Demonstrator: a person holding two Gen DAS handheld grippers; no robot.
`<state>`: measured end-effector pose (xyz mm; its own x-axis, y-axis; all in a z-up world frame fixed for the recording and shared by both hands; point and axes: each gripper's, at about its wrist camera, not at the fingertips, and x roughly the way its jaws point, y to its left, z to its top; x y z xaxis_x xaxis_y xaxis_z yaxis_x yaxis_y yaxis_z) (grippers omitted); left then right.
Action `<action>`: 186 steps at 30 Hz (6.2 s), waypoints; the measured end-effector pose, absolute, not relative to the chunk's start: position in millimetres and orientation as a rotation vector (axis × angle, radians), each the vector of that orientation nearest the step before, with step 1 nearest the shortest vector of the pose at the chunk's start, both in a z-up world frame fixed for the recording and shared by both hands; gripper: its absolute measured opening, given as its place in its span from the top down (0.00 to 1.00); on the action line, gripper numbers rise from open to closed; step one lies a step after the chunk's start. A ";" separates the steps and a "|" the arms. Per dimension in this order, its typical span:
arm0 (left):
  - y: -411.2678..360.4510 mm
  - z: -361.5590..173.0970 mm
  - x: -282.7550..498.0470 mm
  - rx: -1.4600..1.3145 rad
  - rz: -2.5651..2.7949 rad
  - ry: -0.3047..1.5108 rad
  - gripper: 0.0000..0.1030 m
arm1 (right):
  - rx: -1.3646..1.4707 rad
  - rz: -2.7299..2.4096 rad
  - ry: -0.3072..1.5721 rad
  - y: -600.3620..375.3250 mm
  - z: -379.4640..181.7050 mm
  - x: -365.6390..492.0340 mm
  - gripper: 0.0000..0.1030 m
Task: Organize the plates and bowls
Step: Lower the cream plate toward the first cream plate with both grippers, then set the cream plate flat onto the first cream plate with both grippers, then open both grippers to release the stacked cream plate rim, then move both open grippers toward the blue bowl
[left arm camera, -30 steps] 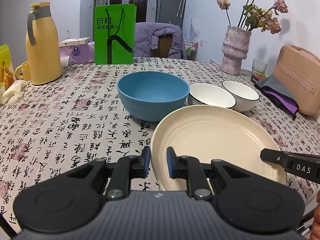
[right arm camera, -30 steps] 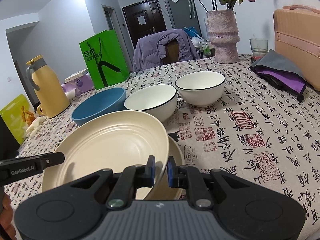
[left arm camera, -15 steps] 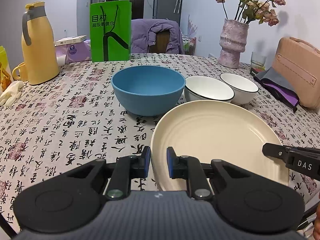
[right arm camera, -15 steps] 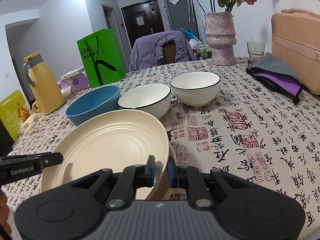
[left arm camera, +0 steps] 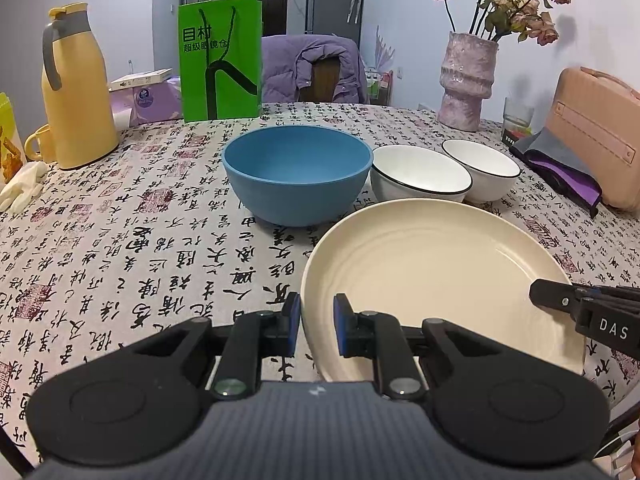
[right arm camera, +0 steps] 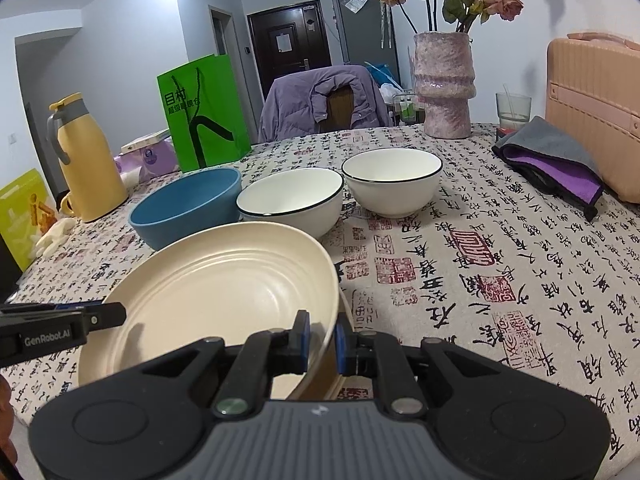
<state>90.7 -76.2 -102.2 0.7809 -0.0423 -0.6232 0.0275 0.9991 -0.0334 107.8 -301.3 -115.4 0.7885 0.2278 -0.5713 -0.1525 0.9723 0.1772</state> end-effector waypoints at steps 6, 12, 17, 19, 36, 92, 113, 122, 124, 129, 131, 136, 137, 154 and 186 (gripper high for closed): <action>-76.2 -105.9 91.1 -0.011 -0.037 0.671 0.83 | 0.119 0.206 0.627 -301.3 -116.1 107.8 0.87; -78.4 -105.7 90.6 0.000 -0.037 0.670 0.82 | 0.115 0.207 0.625 -301.4 -116.1 108.0 0.87; -78.6 -106.0 90.9 -0.002 -0.038 0.670 0.82 | 0.117 0.211 0.623 -301.9 -116.9 107.5 0.87; -78.4 -106.0 91.1 -0.006 -0.040 0.670 0.82 | 0.121 0.212 0.623 -302.3 -116.8 107.4 0.87; -71.2 -101.6 88.9 -0.049 -0.067 0.659 0.77 | 0.165 0.244 0.629 -307.2 -116.4 107.4 0.80; -61.2 -101.8 86.6 -0.082 -0.059 0.635 0.51 | -0.018 0.240 0.569 -295.3 -119.1 95.9 0.54; -24.1 -77.0 45.5 -0.084 -0.020 0.420 0.00 | 0.180 0.361 0.440 -314.3 -100.0 76.8 0.00; 1.9 -77.5 33.0 -0.109 0.030 0.391 0.00 | 0.187 0.355 0.436 -314.0 -100.8 76.7 0.00; 6.3 -78.5 31.7 -0.114 0.035 0.391 0.00 | 0.184 0.355 0.439 -312.3 -100.5 77.1 0.00; 15.6 -80.2 30.0 -0.125 0.036 0.390 0.00 | 0.172 0.354 0.444 -306.3 -98.3 79.3 0.00; 18.4 -79.9 29.8 -0.125 0.036 0.387 0.00 | 0.168 0.355 0.445 -303.5 -97.4 80.5 0.00; 27.0 -78.6 30.3 -0.127 0.037 0.385 0.00 | 0.161 0.359 0.451 -294.6 -93.4 86.9 0.00; 28.9 -78.0 30.6 -0.127 0.041 0.384 0.00 | 0.160 0.360 0.452 -292.6 -92.7 88.4 0.00; 56.3 -52.7 39.3 -0.136 0.072 0.364 0.00 | 0.141 0.379 0.479 -265.9 -74.2 115.8 0.00; 73.4 -34.2 116.1 -0.182 0.071 0.345 0.00 | 0.047 0.456 0.491 -209.6 -41.8 214.9 0.00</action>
